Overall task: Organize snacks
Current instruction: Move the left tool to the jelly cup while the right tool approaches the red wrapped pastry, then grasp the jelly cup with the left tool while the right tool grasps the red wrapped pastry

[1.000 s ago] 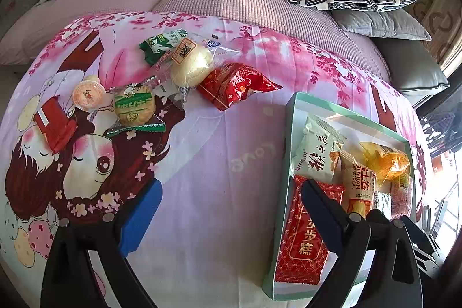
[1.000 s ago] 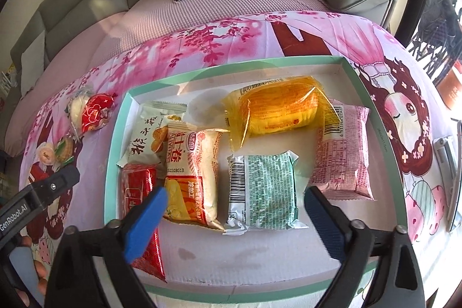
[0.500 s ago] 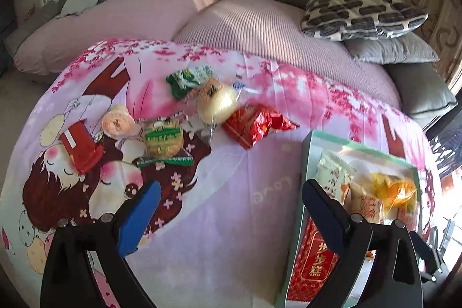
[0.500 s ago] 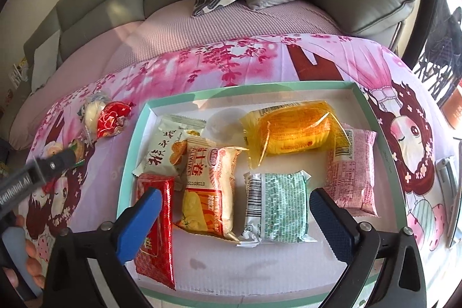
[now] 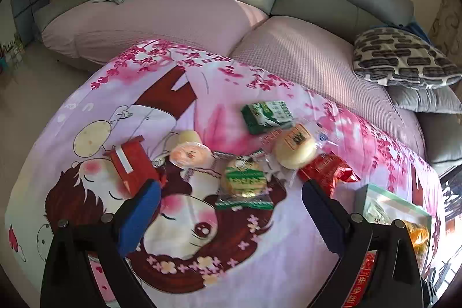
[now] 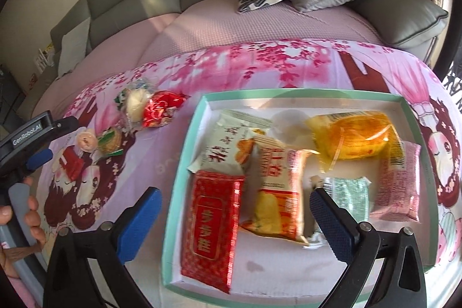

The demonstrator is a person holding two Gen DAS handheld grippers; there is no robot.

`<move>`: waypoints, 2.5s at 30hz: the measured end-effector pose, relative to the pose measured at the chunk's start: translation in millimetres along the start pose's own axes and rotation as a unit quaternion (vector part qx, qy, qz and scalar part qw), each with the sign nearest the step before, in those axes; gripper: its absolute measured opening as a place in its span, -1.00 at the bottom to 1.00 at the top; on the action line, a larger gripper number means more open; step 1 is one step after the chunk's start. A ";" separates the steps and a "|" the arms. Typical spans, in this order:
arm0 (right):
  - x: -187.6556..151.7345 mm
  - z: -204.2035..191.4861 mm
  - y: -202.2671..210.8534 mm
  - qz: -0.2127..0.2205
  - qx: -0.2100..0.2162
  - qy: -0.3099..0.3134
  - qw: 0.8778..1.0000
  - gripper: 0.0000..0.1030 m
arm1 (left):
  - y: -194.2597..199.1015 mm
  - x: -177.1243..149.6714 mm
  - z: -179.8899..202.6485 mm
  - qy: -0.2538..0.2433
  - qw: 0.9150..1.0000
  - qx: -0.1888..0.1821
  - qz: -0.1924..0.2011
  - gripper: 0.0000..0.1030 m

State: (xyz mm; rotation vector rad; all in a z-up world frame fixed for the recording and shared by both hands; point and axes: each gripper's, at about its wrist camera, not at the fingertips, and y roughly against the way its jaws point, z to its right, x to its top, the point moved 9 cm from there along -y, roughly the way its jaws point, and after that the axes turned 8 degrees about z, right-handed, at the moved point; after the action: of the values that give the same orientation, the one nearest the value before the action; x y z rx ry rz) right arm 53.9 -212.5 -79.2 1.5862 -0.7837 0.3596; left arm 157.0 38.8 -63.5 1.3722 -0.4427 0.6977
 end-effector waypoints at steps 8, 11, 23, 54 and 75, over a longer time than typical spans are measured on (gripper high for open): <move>23.5 -39.3 -12.2 0.007 0.027 0.011 1.000 1.00 | -13.5 13.5 -31.2 0.037 0.999 -0.008 0.013 0.98; 38.0 -51.6 -20.5 0.005 0.036 0.008 0.999 1.00 | -22.0 14.4 -38.9 0.048 0.999 -0.011 0.003 0.98; 87.9 -80.9 -64.1 -0.018 0.055 -0.019 0.998 0.95 | -54.0 8.5 -59.7 0.077 0.996 -0.003 -0.045 0.98; 71.0 -78.0 -155.2 -0.092 0.061 -0.094 0.989 -0.16 | -104.4 4.4 -52.6 0.069 0.994 -0.008 -0.084 -0.05; 59.2 -81.0 -89.9 -0.042 0.063 -0.076 0.994 -0.17 | -56.9 16.5 -47.8 0.083 0.995 -0.024 -0.055 -0.08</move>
State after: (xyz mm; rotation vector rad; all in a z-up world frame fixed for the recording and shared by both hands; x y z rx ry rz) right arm 172.8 -151.0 -93.8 1.7751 -0.8202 0.2327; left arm 202.5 86.1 -102.1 1.2713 -0.2481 0.6998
